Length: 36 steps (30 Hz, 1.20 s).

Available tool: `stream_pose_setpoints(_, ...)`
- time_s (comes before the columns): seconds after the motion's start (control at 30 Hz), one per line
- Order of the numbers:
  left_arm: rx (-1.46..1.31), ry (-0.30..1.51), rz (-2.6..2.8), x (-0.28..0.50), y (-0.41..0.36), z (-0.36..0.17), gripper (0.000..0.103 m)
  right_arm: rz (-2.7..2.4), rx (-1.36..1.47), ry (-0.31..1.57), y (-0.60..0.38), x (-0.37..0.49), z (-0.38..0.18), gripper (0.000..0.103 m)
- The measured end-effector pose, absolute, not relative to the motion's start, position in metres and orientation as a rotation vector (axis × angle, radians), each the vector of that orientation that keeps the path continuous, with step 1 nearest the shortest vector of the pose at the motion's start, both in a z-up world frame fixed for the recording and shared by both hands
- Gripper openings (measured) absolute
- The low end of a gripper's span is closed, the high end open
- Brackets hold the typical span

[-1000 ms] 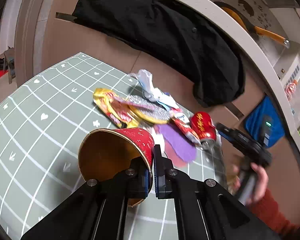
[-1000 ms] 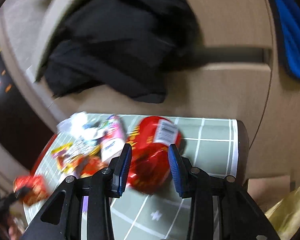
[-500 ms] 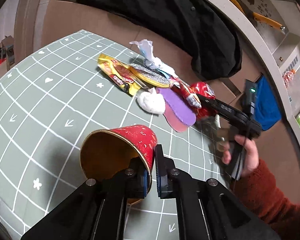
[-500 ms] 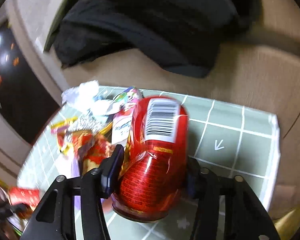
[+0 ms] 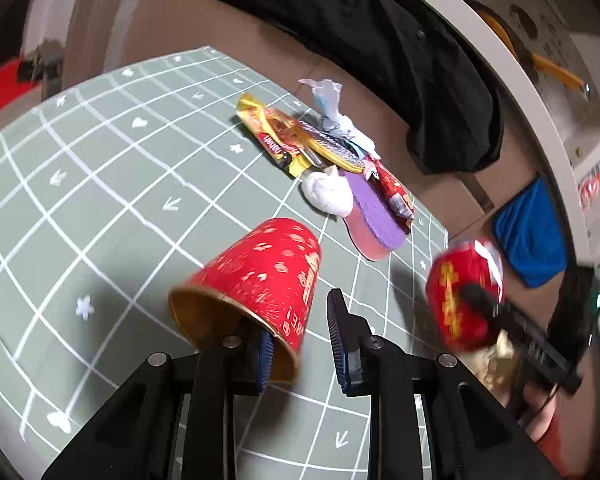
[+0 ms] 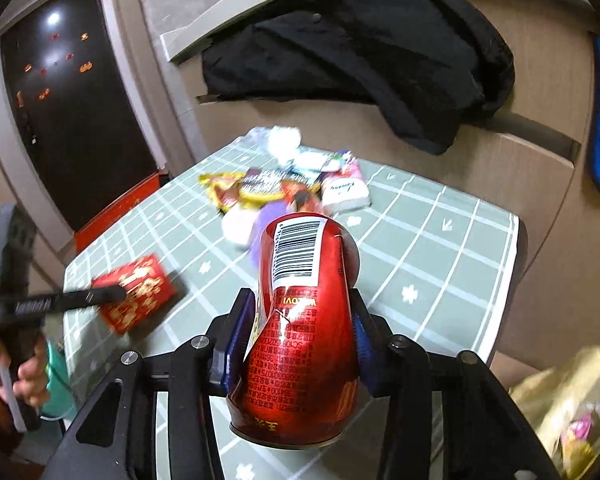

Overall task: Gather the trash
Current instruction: 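Carry the red cup and red can over the bin and release both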

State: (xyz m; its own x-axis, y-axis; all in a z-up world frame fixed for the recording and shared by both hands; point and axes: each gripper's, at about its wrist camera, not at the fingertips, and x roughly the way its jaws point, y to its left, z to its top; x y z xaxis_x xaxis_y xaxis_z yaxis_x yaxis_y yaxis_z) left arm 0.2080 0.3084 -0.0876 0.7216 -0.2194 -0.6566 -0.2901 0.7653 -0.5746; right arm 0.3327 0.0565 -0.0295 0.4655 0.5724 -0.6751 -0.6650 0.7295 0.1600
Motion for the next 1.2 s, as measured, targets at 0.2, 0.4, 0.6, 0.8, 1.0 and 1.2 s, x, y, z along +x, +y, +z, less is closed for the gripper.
stream_pose_setpoints(0.2,-0.666,0.736,0.095,0.202,0.301,-0.079,0.007,0.759,-0.137,0.788,0.043,0.305,-0.038,0.042)
stream_pose_setpoints(0.4,-0.556,0.694,0.117,0.204,0.281,-0.056,0.003,0.762,-0.131,0.761,0.028,0.294,-0.032,0.041)
stream_pose_setpoints(0.6,-0.432,0.646,0.066,0.205,0.241,-0.026,0.003,0.75,-0.112,0.705,0.009,0.284,-0.018,0.041)
stream_pose_setpoints(0.8,-0.332,0.57,-0.011,0.203,0.195,0.007,0.003,0.728,-0.105,0.624,-0.014,0.272,0.002,0.041)
stream_pose_setpoints(1.0,-0.309,0.52,-0.084,0.206,0.16,0.032,0.003,0.687,-0.097,0.529,-0.044,0.263,0.03,0.041)
stream_pose_setpoints(1.2,-0.248,0.438,-0.197,0.22,0.101,0.07,0.003,0.606,-0.084,0.421,-0.093,0.254,0.064,0.04)
